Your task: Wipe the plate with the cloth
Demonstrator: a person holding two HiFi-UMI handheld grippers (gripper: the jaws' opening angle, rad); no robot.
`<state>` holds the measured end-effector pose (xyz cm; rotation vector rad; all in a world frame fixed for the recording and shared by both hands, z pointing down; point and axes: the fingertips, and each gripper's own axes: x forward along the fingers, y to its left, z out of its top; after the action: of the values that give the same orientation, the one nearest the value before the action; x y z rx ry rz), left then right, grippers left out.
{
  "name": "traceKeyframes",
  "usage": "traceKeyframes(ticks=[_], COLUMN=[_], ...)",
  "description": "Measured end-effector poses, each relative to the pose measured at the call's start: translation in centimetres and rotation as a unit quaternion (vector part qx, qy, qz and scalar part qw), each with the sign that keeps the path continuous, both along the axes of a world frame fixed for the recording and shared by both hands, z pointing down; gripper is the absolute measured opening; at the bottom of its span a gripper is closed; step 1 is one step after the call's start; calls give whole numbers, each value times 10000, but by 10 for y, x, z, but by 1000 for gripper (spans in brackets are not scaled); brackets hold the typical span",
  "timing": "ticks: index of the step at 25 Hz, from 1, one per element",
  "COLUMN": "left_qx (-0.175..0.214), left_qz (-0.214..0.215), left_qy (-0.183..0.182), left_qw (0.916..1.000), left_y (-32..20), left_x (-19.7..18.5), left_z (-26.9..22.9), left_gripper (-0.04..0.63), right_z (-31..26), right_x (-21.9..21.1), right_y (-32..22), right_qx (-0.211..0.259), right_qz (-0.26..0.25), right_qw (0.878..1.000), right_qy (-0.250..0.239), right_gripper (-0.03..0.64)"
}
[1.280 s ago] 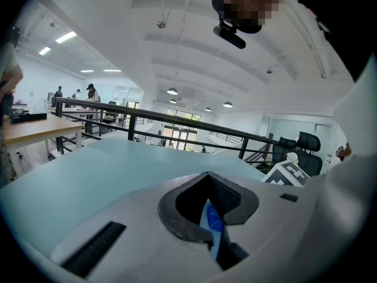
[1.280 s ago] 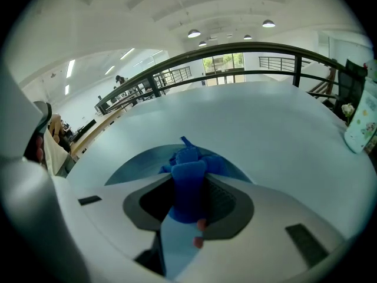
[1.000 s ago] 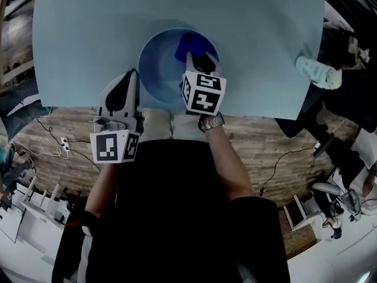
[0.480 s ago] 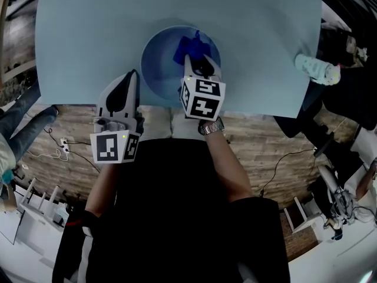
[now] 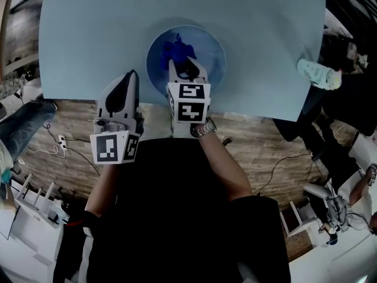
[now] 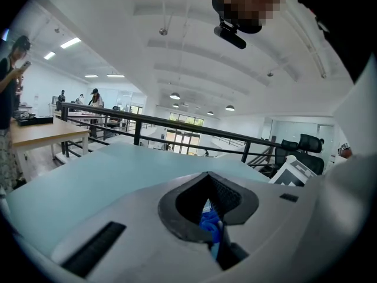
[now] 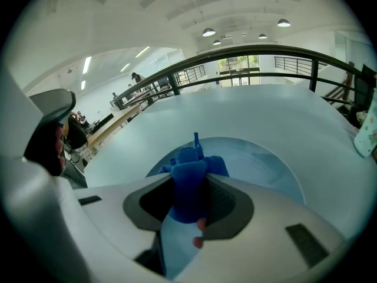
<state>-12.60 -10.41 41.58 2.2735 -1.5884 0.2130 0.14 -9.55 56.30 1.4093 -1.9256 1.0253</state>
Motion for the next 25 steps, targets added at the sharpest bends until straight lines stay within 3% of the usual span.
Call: traceKeyframes(ticks=[11,25], left_qx=[-69,-151], left_qz=[-151,-146], left_qy=[-33,-48], left_qw=[9999,9998], left_y=[3,-1], left_x=[-16,-13], left_z=[5,10], left_gripper=[2,2], right_z=[8,22], right_x=[-44,-40], right_y=[-1,-3], right_qx=[-140,-373], right_qz=[-364,-367], right_qw=[9992,9986], right_qy=[-130,-107], right_gripper=[118,118])
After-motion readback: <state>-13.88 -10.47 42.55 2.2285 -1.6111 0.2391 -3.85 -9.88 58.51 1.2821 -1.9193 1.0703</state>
